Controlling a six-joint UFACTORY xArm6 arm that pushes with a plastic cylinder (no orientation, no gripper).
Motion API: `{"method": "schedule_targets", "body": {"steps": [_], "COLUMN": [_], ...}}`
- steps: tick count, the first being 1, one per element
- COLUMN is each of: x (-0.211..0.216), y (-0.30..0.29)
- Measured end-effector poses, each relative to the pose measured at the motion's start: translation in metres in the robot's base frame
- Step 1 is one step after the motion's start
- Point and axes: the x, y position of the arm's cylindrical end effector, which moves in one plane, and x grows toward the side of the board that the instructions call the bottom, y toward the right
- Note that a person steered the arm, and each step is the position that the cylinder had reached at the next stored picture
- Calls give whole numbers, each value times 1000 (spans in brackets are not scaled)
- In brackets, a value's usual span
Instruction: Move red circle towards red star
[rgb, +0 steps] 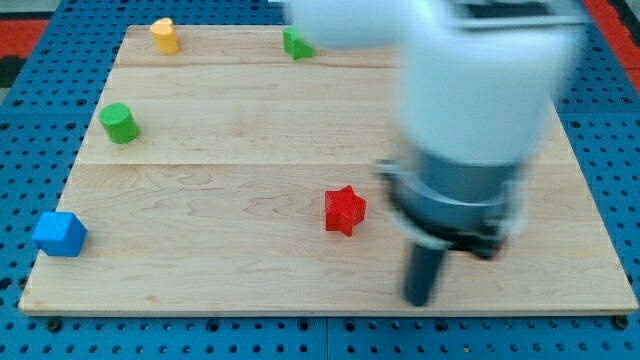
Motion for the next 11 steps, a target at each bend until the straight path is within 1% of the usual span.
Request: {"method": "schedule_targets", "body": {"steps": [1, 2, 3, 4, 5, 6, 7, 8, 9, 10, 11], "x": [-16, -28, -43, -67, -66, -79, -81, -83, -103, -123, -117], "y": [78, 75, 22, 24, 80, 64, -2, -11, 48, 14, -55]}}
